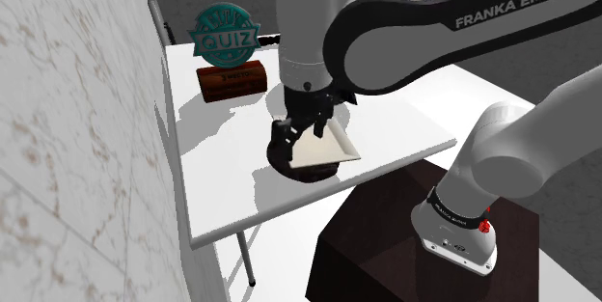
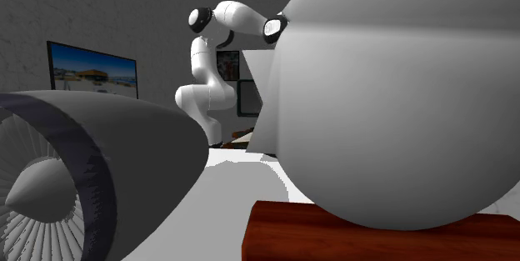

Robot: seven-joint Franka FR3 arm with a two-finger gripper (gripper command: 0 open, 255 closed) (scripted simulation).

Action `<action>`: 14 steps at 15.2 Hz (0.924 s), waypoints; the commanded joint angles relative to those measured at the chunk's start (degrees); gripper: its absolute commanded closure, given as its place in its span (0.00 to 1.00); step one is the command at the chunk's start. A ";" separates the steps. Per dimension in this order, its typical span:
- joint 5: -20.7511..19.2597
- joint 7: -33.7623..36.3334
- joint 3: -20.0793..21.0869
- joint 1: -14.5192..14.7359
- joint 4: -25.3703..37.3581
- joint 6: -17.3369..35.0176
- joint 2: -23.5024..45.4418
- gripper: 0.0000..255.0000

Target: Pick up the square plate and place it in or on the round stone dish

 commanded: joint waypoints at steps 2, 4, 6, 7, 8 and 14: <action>-2.51 0.89 3.08 0.36 4.56 -2.02 4.04 0.00; -2.51 0.97 3.36 0.34 3.31 -0.39 4.45 0.00; -2.53 1.07 3.66 0.30 2.11 1.26 4.93 0.00; -2.56 1.13 3.82 0.27 1.52 2.09 5.19 0.00; -2.59 1.20 3.97 0.24 0.95 2.92 5.47 0.00; -2.66 1.32 4.23 0.18 0.06 4.25 5.95 0.00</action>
